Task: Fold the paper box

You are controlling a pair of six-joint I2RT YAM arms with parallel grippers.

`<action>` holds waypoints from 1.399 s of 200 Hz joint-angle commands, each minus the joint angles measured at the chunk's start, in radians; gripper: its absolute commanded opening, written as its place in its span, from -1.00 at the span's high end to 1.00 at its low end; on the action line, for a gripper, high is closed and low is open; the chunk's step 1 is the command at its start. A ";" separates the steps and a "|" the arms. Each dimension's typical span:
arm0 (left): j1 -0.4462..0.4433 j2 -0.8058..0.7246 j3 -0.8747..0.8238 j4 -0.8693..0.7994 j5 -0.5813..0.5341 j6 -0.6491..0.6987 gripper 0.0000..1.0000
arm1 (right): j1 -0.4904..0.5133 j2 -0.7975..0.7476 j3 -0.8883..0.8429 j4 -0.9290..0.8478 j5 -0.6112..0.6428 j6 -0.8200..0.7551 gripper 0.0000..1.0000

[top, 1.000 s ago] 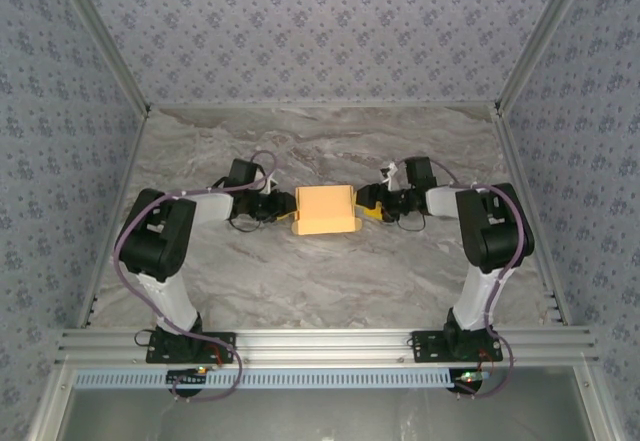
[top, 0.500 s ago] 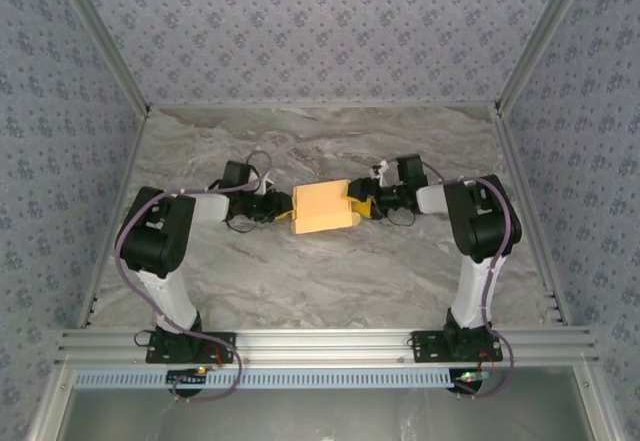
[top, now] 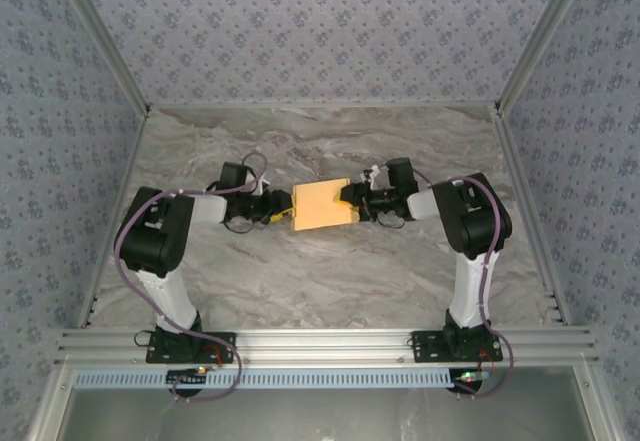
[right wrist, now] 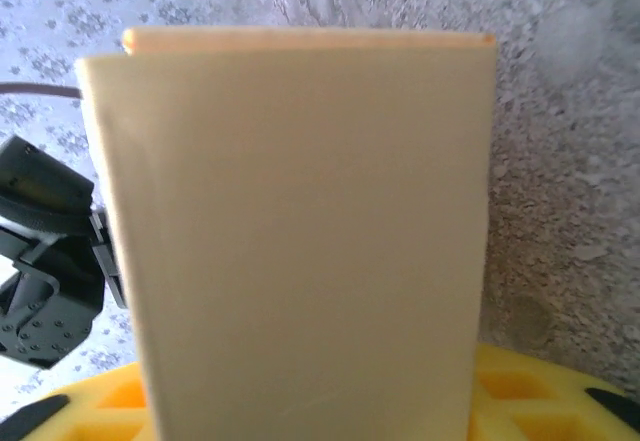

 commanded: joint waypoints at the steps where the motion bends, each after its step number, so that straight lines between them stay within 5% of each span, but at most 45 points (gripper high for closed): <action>1: 0.006 -0.107 -0.029 0.014 -0.013 -0.012 -0.21 | -0.017 -0.047 -0.032 0.013 0.018 0.104 0.05; 21: 0.007 -0.208 -0.056 0.046 -0.097 0.038 -0.55 | -0.021 -0.095 -0.056 -0.030 0.035 0.151 0.09; 45: -0.007 -0.347 -0.201 0.317 -0.193 0.108 -0.78 | -0.022 -0.140 -0.046 -0.176 0.002 0.201 0.11; 69: -0.137 -0.487 -0.391 0.600 -0.370 0.403 -0.99 | -0.026 -0.197 -0.021 -0.371 -0.033 0.206 0.12; 103: -0.425 -0.560 -0.335 0.347 -0.560 0.909 -0.98 | -0.056 -0.261 -0.013 -0.606 -0.023 0.199 0.16; 142: -0.501 -0.573 -0.340 0.305 -0.618 1.143 -0.98 | -0.057 -0.243 0.009 -0.716 -0.078 0.197 0.16; 162: -0.560 -0.527 -0.309 0.265 -0.745 1.269 -0.97 | -0.055 -0.229 0.038 -0.805 -0.076 0.165 0.16; 233: -0.584 -0.362 -0.201 0.195 -0.749 1.357 -0.53 | -0.041 -0.222 0.057 -0.792 -0.070 0.236 0.16; 280: -0.581 -0.295 -0.192 0.216 -0.741 1.346 -0.42 | -0.038 -0.215 0.057 -0.765 -0.066 0.263 0.14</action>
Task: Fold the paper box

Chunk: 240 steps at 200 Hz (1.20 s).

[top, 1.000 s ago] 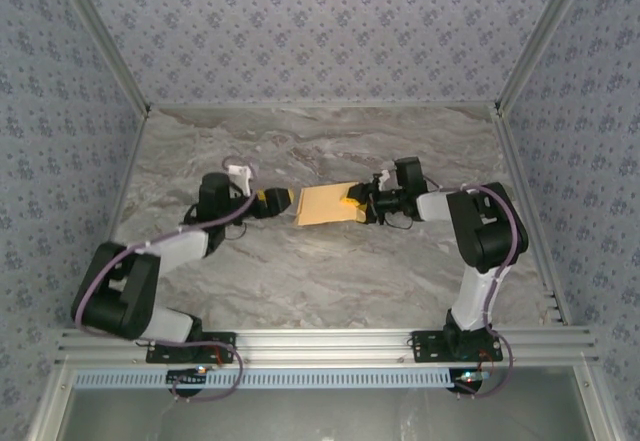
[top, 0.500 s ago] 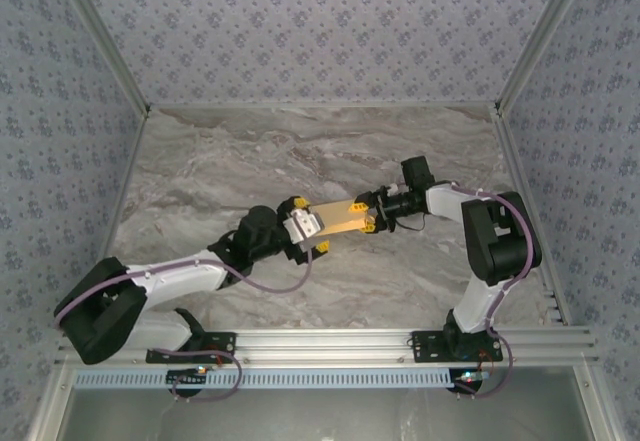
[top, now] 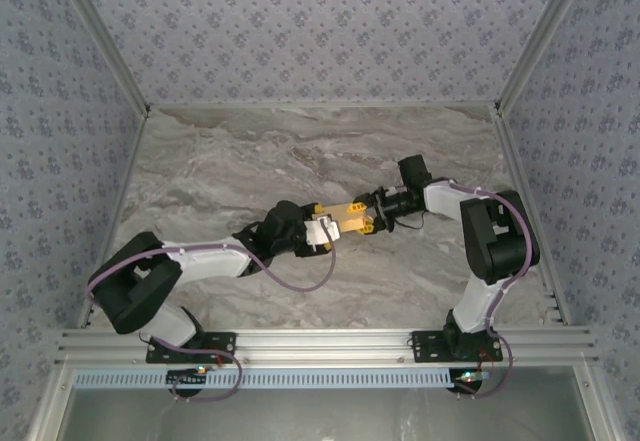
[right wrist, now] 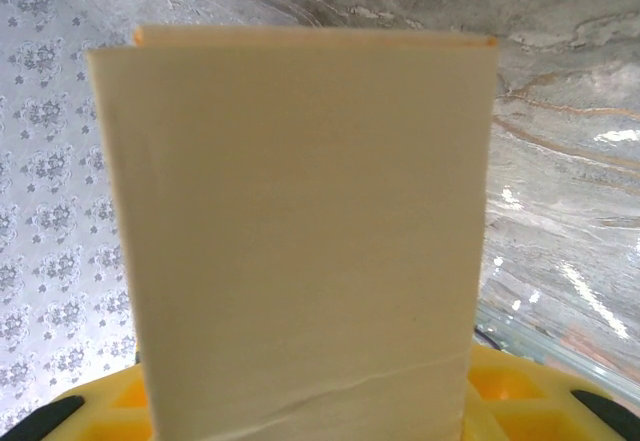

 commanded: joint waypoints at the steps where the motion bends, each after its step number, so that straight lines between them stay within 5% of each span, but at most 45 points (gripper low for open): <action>1: -0.002 0.024 0.019 0.003 -0.008 0.017 -0.42 | 0.006 0.018 0.011 -0.025 0.005 0.039 0.14; 25: 0.018 0.062 0.041 0.015 -0.020 0.010 -0.19 | 0.006 0.018 0.016 -0.033 0.008 0.030 0.13; 107: 0.036 0.119 0.093 0.004 -0.048 0.009 -0.01 | 0.013 0.002 0.014 -0.035 0.006 0.044 0.03; 160: 0.054 0.025 0.113 -0.207 0.025 -0.027 0.10 | -0.023 -0.047 0.017 -0.099 0.018 -0.001 -0.40; 240: 0.062 0.009 0.329 -0.822 0.187 -0.021 0.05 | -0.231 -0.302 0.021 -0.335 0.181 -0.347 -0.52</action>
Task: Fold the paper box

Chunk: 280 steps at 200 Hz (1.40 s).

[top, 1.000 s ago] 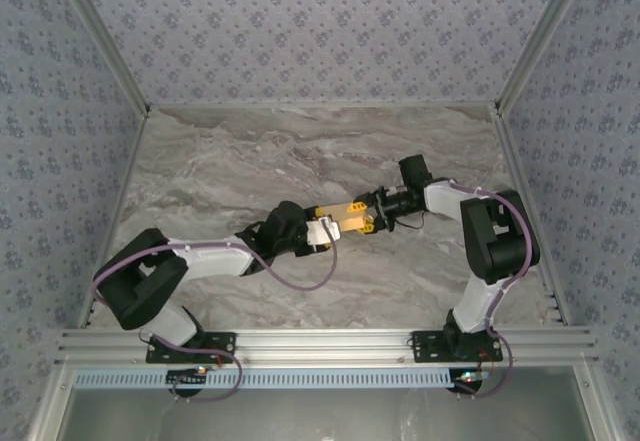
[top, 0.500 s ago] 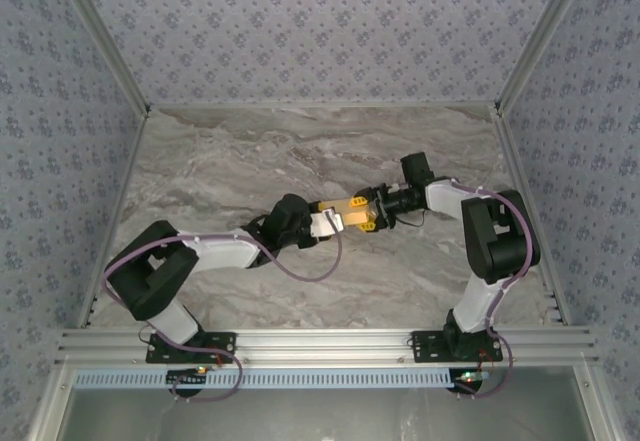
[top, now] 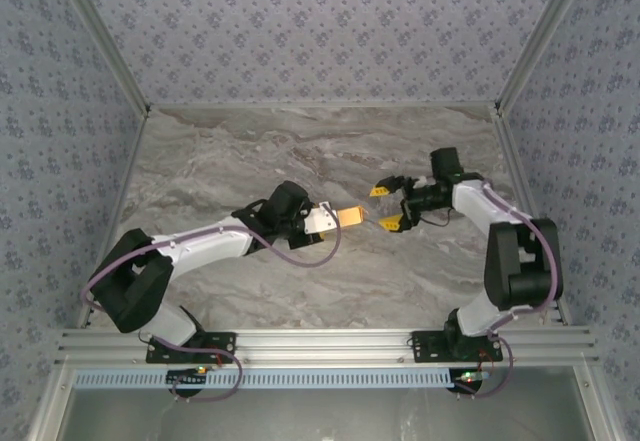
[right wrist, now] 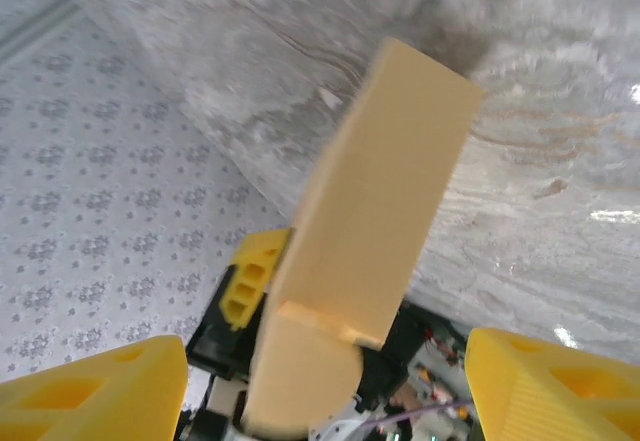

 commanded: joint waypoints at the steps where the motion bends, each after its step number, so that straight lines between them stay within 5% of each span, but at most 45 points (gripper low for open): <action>1: 0.006 0.010 0.081 -0.306 0.116 -0.004 0.05 | -0.054 -0.067 0.012 -0.094 0.082 -0.185 -0.52; 34: 0.034 0.083 0.155 -0.428 0.142 0.051 0.01 | -0.043 -0.144 0.017 -0.164 0.266 -0.445 -0.50; 108: 0.075 0.103 0.190 -0.358 0.189 0.072 -0.23 | 0.112 -0.334 -0.104 -0.011 0.494 -0.895 -0.38; 163: 0.094 0.047 0.197 -0.355 0.220 0.087 -0.45 | 0.268 -0.357 -0.173 0.141 0.531 -1.184 -0.39; 280: 0.139 -0.224 0.110 -0.333 0.199 -0.059 -0.61 | 0.297 -0.295 -0.148 0.154 0.452 -1.505 -0.48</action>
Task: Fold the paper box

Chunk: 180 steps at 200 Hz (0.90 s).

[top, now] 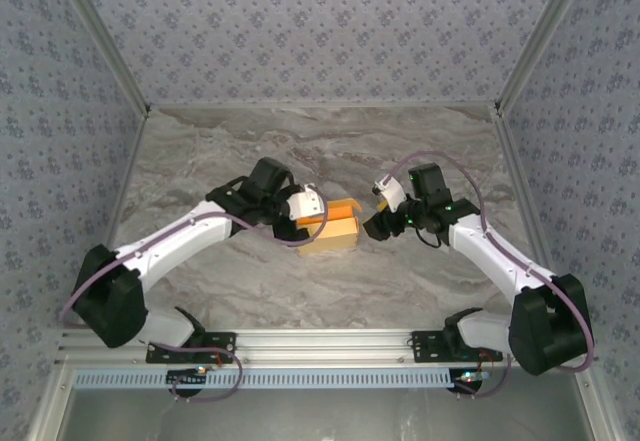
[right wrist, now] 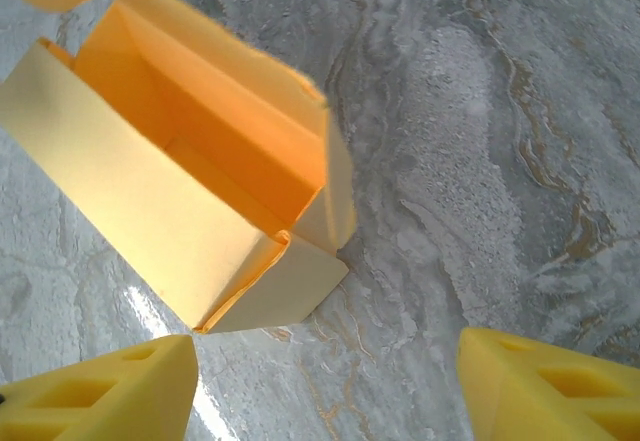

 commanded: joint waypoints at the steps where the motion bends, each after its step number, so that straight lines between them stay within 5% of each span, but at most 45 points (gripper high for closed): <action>1: 0.027 -0.096 -0.041 -0.005 0.019 -0.089 -0.61 | 0.006 0.002 0.019 -0.002 -0.050 -0.155 -0.48; 26: 0.112 -0.192 -0.102 0.062 0.082 -0.212 -0.69 | 0.007 -0.003 0.009 0.002 -0.042 -0.264 -0.56; 30: 0.129 -0.203 -0.108 0.075 0.098 -0.232 -0.69 | 0.009 -0.004 0.006 0.003 -0.036 -0.278 -0.80; 35: 0.152 -0.215 -0.116 0.094 0.118 -0.260 -0.70 | 0.010 -0.006 0.004 0.008 -0.031 -0.297 -0.85; 64: 0.285 -0.233 -0.149 0.246 0.122 -0.513 -0.98 | 0.026 -0.004 0.030 -0.006 -0.025 -0.388 -0.85; 100: 0.447 -0.062 -0.072 0.325 0.115 -0.872 -0.99 | 0.122 -0.039 0.019 -0.002 -0.049 -0.551 -0.80; 150: 0.463 0.239 0.073 0.305 0.169 -1.022 -0.78 | 0.215 -0.024 0.046 -0.003 0.048 -0.664 -0.82; 180: 0.472 0.305 0.126 0.218 0.146 -1.130 -0.77 | 0.216 0.040 0.117 -0.017 0.055 -0.604 -0.79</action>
